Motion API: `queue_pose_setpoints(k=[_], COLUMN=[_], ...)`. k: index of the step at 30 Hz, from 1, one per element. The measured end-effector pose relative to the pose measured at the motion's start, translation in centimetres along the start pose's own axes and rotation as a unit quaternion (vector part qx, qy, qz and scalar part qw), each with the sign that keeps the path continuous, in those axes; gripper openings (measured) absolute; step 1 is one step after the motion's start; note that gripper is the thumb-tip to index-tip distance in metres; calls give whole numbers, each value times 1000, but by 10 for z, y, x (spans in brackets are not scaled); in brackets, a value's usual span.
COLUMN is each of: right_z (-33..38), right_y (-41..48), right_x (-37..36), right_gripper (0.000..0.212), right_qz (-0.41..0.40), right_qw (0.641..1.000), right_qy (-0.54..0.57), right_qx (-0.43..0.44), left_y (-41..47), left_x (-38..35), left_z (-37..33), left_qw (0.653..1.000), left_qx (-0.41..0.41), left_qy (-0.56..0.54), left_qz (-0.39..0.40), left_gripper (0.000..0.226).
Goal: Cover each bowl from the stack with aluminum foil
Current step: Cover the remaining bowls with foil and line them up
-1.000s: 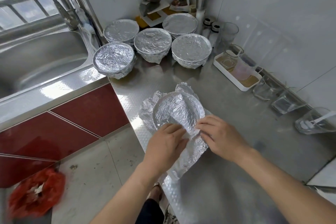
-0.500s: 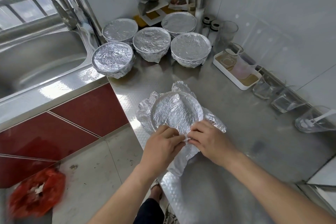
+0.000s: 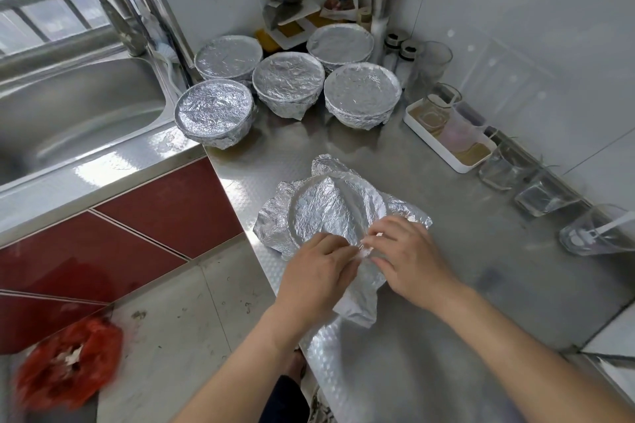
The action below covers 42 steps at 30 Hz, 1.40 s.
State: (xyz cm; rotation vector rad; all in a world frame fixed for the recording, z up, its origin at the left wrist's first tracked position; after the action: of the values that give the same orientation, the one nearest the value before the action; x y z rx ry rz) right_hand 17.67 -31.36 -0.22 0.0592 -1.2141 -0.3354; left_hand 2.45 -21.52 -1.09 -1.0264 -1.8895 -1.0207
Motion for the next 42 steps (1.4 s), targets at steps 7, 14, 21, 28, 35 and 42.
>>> queue_pose_setpoints(k=[7, 14, 21, 28, 35, 42], right_z=[22, 27, 26, 15, 13, 31], right_y=[-3, 1, 2, 5, 6, -1], right_x=[-16, -19, -26, -21, 9, -20], right_gripper=[17, 17, 11, 16, 12, 9], right_qz=[21, 37, -4, 4, 18, 33], right_qw=[995, 998, 999, 997, 992, 996], right_qy=[86, 46, -5, -4, 113, 76], right_qx=[-48, -26, 41, 71, -59, -40], left_y=[-12, -12, -11, -7, -8, -18], left_x=[19, 18, 7, 0, 12, 16], left_z=[17, 26, 22, 6, 2, 15], left_qw=[997, 995, 999, 997, 1000, 1000], left_qx=[69, 31, -9, -8, 9, 4], left_qy=[-21, -11, 27, 79, 9, 25], left_qz=[26, 98, 19, -4, 11, -17], left_gripper=[32, 44, 33, 19, 28, 27])
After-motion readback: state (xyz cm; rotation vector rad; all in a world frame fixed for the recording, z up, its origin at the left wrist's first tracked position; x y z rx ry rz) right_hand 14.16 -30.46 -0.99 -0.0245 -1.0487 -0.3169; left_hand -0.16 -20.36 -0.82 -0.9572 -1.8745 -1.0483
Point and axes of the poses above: each hand's wrist, its own y-axis towards the middle knuckle, its own x-axis out of the back of the hand, z = x × y, the point moved 2 cm from there along y, towards the middle knuckle, and after that the axes turned 4 degrees about -x, right-handed, at the moved point
